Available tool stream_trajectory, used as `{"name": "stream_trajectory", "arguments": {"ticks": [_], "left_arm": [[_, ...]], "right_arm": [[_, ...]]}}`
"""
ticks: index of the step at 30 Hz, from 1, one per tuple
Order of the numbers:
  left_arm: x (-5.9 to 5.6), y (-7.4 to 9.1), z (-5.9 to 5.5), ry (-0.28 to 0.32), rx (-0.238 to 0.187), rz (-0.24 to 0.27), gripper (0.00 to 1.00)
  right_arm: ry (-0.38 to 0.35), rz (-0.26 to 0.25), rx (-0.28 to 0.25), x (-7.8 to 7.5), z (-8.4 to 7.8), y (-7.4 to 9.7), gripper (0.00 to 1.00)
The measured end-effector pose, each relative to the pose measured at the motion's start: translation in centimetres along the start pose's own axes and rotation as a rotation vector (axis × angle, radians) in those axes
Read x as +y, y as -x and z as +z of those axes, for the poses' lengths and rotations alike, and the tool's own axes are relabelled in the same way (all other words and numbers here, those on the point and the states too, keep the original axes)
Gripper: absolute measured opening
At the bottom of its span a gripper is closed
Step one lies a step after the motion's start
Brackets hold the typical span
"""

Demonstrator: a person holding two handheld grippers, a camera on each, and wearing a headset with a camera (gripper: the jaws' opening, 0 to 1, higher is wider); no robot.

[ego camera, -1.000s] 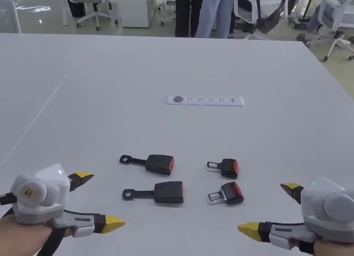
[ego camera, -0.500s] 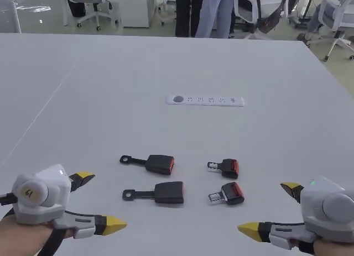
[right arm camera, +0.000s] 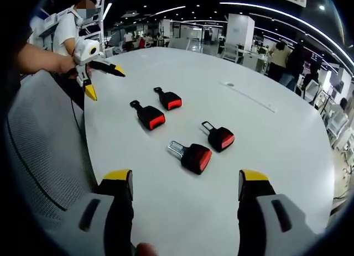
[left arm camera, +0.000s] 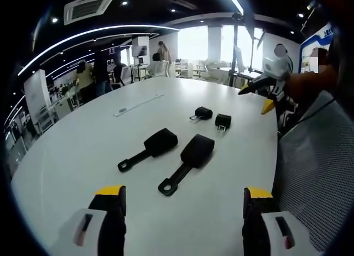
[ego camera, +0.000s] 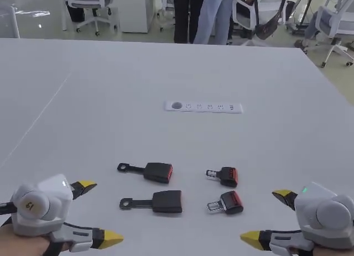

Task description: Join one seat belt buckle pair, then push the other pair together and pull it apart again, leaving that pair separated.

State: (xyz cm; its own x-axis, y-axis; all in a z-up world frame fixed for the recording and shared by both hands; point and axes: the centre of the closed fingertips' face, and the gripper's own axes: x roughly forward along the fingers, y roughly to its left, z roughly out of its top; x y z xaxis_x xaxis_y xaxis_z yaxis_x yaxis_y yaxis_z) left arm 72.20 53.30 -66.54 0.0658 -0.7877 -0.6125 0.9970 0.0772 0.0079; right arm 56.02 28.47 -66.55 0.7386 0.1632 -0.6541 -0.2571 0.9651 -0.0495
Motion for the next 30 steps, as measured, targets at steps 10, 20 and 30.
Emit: {"name": "stream_trajectory", "arguments": {"ticks": [10, 20, 30], "left_arm": [[0.2, -0.6, 0.1, -0.011, 0.082, -0.026, 0.77], [-0.7, -2.0, 0.2, -0.090, 0.155, -0.089, 0.80], [-1.1, -3.7, 1.3, -0.184, 0.142, -0.141, 0.76]], "right_arm": [[0.082, 0.031, -0.002, -0.6, 0.6, -0.6, 0.66], [0.244, 0.083, 0.048, -0.3, 0.8, -1.6, 0.59], [0.348, 0.146, 0.057, -0.1, 0.8, -2.7, 0.49]]}}
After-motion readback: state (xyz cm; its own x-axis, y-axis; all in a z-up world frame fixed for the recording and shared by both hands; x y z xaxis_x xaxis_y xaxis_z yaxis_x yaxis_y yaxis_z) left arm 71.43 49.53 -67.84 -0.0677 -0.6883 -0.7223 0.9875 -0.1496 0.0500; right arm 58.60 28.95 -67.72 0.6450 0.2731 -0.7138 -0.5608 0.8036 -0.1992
